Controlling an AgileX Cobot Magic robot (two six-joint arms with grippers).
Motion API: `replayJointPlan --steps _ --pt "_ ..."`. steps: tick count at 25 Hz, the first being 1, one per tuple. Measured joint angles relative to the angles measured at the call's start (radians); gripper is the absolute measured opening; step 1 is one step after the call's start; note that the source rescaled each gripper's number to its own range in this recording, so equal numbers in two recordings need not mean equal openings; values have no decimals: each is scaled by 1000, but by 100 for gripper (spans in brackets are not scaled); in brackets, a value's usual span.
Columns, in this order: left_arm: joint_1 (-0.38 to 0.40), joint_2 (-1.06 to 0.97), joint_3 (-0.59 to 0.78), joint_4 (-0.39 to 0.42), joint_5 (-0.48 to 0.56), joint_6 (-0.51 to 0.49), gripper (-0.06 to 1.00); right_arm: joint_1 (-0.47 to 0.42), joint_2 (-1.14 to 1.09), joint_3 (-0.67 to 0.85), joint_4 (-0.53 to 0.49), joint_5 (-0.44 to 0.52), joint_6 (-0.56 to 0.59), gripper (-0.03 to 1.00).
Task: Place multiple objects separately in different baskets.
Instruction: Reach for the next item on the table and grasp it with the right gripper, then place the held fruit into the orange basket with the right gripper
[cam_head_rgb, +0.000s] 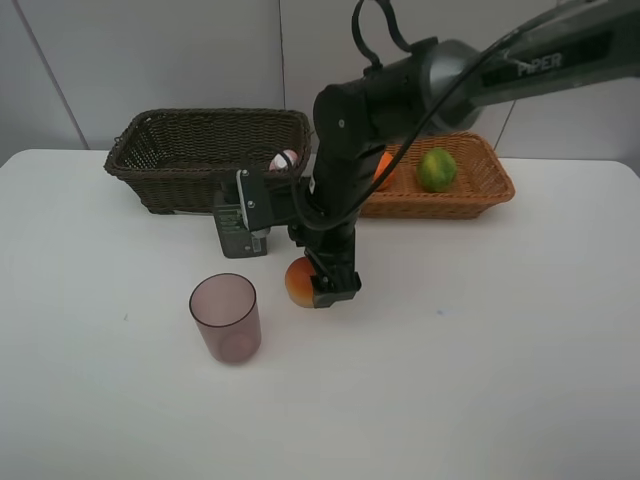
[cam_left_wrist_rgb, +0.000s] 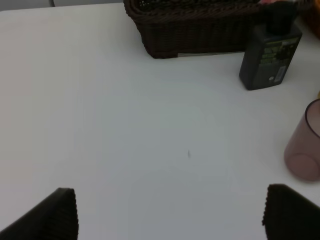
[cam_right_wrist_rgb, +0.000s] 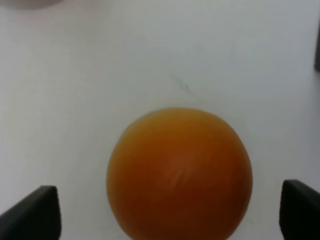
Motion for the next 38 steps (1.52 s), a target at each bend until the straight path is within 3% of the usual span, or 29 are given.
replayJointPlan --steps 16,19,21,22,38 --pt "0 0 0 0 0 0 96 0 75 0 -1 -57 0 90" --pt "0 0 0 0 0 0 96 0 79 0 -1 -61 0 72" --pt "0 0 0 0 0 0 96 0 79 0 -1 -61 0 47" --pt "0 0 0 0 0 0 96 0 79 0 -1 -61 0 45" --pt "0 0 0 0 0 0 96 0 42 0 -1 -44 34 45"
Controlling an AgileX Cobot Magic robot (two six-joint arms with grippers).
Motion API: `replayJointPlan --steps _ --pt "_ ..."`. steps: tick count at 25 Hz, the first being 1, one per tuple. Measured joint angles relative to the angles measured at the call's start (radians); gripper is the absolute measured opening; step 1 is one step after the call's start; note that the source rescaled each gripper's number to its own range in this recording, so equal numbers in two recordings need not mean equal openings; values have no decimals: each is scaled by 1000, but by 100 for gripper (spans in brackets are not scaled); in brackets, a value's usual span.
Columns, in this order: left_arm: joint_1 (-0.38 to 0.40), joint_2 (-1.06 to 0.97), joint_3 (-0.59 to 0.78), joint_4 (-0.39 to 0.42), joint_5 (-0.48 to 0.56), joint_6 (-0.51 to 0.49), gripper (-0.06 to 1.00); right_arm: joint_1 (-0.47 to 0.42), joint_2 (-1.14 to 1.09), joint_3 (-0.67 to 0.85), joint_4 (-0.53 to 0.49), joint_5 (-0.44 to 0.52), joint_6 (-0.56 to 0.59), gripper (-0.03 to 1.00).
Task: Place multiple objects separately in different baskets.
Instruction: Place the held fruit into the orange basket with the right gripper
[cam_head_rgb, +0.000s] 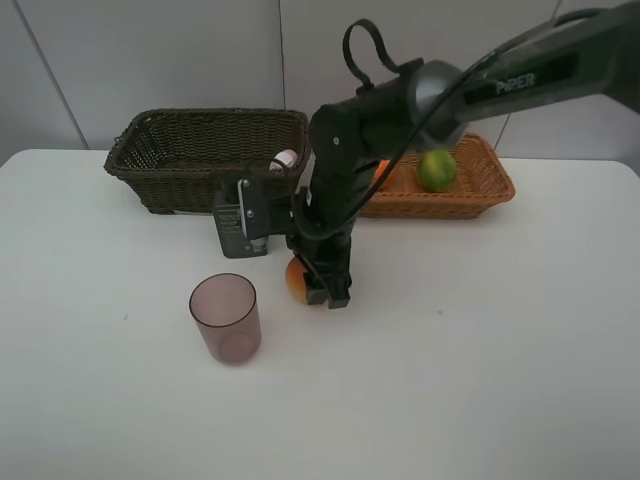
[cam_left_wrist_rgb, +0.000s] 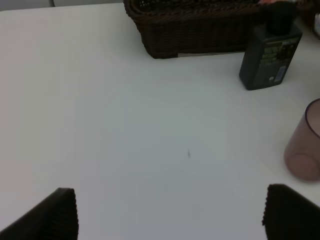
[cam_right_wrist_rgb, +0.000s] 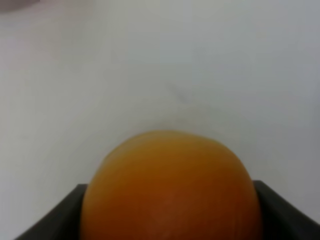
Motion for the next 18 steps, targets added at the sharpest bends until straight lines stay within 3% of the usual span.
replayJointPlan --steps 10,18 --pt "0 0 0 0 0 0 96 0 -99 -12 -80 61 488 45" --pt "0 0 0 0 0 0 96 -53 -116 -146 -143 159 886 45"
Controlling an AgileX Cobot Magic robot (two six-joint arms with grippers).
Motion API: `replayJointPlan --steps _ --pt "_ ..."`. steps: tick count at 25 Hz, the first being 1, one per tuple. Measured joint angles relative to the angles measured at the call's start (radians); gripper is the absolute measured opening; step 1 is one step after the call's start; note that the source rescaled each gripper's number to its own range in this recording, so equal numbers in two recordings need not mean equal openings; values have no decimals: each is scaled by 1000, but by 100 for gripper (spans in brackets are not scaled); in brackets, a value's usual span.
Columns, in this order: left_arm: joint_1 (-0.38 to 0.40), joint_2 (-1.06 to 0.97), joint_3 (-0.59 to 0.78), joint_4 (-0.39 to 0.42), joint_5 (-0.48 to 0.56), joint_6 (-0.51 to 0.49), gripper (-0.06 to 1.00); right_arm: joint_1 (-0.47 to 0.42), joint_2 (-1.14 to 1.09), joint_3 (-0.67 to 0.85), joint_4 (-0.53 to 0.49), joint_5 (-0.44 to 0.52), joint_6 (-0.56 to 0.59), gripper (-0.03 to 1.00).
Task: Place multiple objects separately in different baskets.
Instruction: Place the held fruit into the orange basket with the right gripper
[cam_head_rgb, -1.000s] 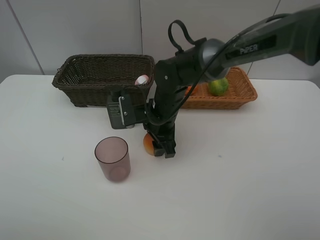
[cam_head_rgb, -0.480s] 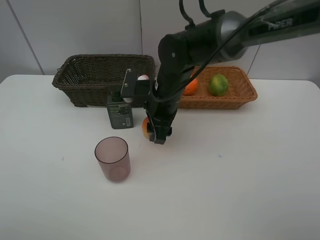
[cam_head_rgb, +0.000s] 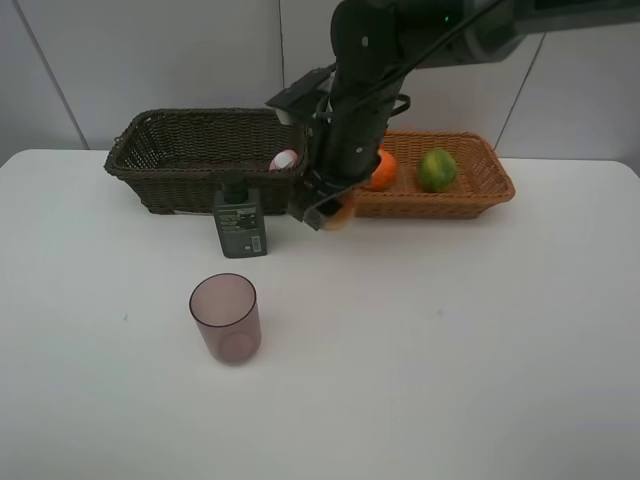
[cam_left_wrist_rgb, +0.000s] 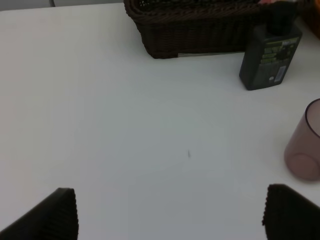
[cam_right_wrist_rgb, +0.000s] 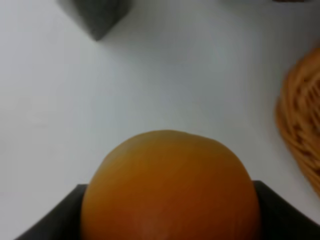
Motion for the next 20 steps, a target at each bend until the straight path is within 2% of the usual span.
replayJointPlan --steps 8,12,20 --pt "0 0 0 0 0 0 96 -190 0 -75 39 19 232 45" --pt "0 0 0 0 0 0 96 -277 1 -86 39 -26 320 45" --pt "0 0 0 0 0 0 96 -342 72 -86 39 -141 379 45"
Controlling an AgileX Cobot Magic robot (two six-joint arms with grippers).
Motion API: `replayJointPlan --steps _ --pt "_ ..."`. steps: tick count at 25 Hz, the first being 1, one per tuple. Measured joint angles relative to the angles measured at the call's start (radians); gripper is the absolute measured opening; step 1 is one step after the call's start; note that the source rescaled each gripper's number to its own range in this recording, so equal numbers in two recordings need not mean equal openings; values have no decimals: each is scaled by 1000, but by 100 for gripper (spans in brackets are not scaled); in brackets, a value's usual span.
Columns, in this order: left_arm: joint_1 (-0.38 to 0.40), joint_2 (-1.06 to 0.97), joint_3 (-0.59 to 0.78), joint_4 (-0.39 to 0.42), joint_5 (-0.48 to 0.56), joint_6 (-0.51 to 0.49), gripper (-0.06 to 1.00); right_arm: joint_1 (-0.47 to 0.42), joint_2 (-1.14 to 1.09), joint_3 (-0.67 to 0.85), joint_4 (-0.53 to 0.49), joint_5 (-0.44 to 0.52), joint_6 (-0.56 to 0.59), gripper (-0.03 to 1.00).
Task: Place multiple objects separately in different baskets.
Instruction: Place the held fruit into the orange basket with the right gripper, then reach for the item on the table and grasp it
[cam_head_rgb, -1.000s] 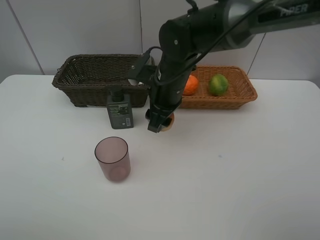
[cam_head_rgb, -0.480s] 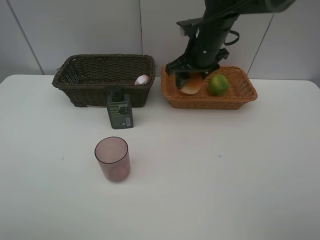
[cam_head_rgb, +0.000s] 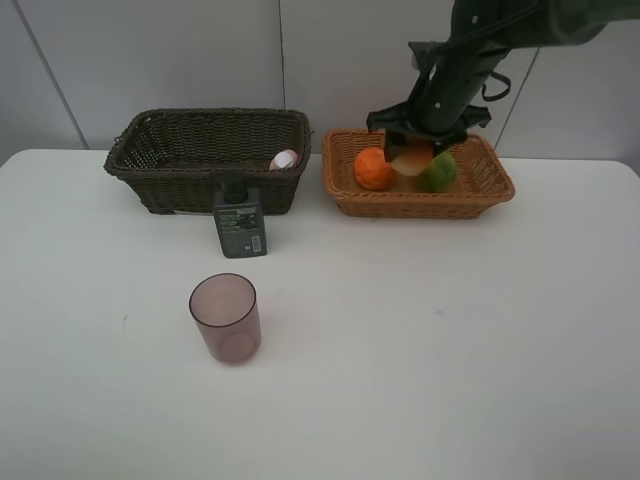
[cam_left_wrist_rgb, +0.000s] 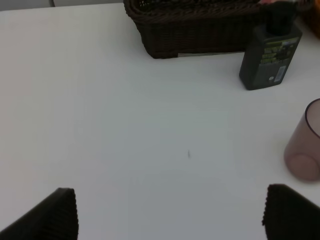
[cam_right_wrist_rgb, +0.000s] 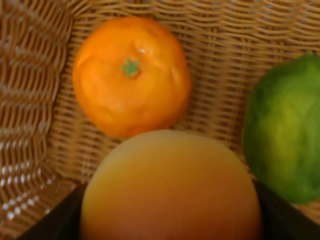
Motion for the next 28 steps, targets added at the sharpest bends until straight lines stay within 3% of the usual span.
replayJointPlan --steps 4,12,14,16,18,24,28 --pt "0 0 0 0 0 0 96 0 35 0 -2 -58 2 45" --pt "0 0 0 0 0 0 96 0 62 0 -29 -85 3 45" --pt "0 0 0 0 0 0 96 0 62 0 -43 -90 3 57" --pt "0 0 0 0 0 0 96 0 62 0 -48 -90 3 81" --pt "0 0 0 0 0 0 96 0 62 0 -48 -90 3 92" --pt "0 0 0 0 0 0 96 0 39 0 -44 -68 3 98" --pt "0 0 0 0 0 0 96 -8 -22 0 -24 44 3 98"
